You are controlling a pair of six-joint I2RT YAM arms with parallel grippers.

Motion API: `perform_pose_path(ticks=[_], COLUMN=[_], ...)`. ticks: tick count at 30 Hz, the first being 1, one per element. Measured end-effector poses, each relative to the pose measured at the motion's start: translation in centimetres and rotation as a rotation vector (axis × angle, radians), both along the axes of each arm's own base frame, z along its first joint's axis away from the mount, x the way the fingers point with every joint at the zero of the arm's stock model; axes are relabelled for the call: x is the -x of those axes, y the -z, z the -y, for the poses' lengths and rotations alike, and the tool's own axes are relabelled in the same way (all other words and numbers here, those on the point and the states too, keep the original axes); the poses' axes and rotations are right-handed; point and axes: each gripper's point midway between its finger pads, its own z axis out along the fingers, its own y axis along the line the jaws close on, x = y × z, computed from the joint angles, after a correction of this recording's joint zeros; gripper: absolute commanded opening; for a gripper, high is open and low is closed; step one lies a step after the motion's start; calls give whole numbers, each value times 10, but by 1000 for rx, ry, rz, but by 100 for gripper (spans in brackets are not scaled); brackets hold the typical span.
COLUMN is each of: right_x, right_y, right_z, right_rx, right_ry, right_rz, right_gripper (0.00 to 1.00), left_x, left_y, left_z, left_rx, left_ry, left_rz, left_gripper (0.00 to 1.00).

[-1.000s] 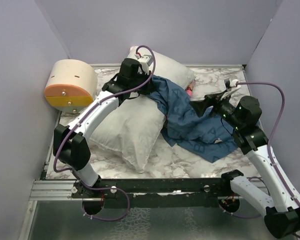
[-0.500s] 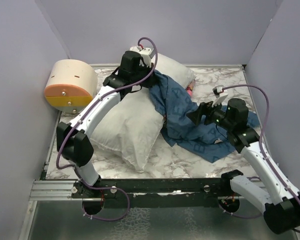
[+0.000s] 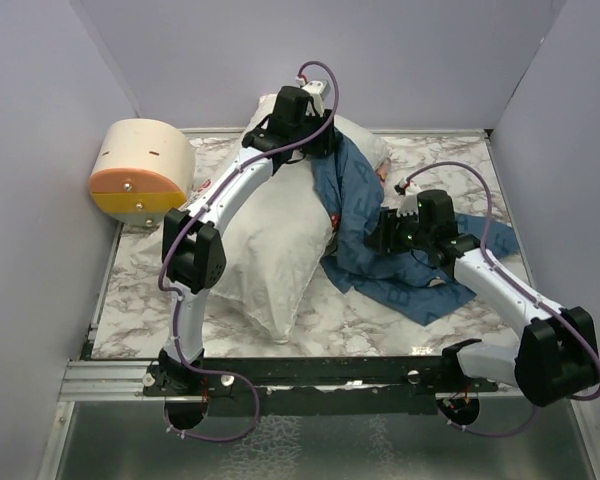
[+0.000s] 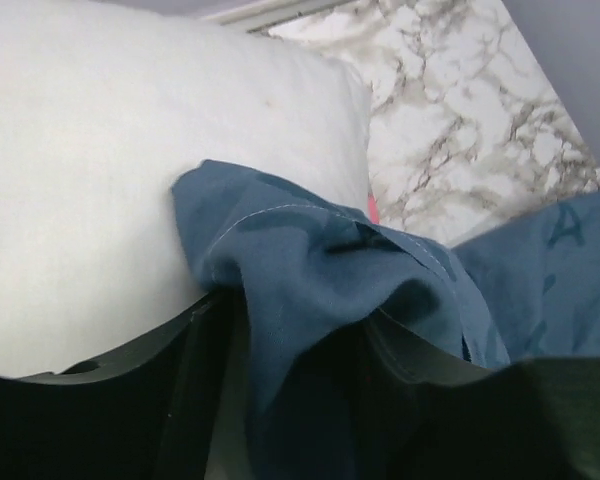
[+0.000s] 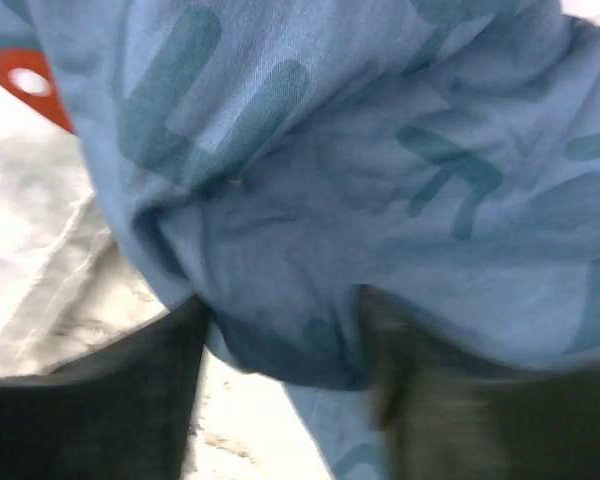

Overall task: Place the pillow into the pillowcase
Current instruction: Flatten out the pillowcase at the center of the board.

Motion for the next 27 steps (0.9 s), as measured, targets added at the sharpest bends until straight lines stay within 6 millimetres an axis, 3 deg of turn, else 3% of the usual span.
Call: perform_pose_path(ticks=[1, 2, 4, 7, 10, 13, 15, 17, 19, 22, 24, 27], right_x=[-3, -5, -11, -19, -35, -51, -61, -68, -73, -74, -73, -74], right_y=[5, 8, 14, 9, -22, -70, -105, -126, -134, -131, -128, -130], right_z=[1, 1, 5, 15, 31, 47, 55, 60, 60, 59, 60, 65], right_rx=[13, 19, 42, 71, 94, 78, 52, 32, 23, 21, 28, 38], right_ry=[13, 25, 62, 132, 230, 328, 382, 411, 418, 421, 429, 453], right_rz=[-9, -18, -27, 3, 108, 239, 327, 378, 396, 385, 378, 385], right_gripper=[10, 2, 1, 1, 1, 1, 1, 1, 1, 1, 1, 1], left_x=[-3, -6, -6, 13, 61, 119, 158, 205, 259, 310, 321, 316], left_y=[-7, -14, -20, -23, -33, -55, -62, -63, -46, 4, 47, 96], left_z=[-1, -3, -11, -29, -54, -71, -66, -43, -7, 23, 28, 28], left_rx=[1, -1, -14, -44, -39, 31, 82, 128, 143, 56, -59, -215], left_ry=[-12, -25, -50, -68, -61, -29, 18, 112, 254, 410, 463, 487], left_rz=[19, 36, 55, 62, 65, 115, 150, 189, 200, 210, 231, 253], left_gripper=[58, 62, 66, 68, 68, 69, 70, 71, 72, 74, 75, 77])
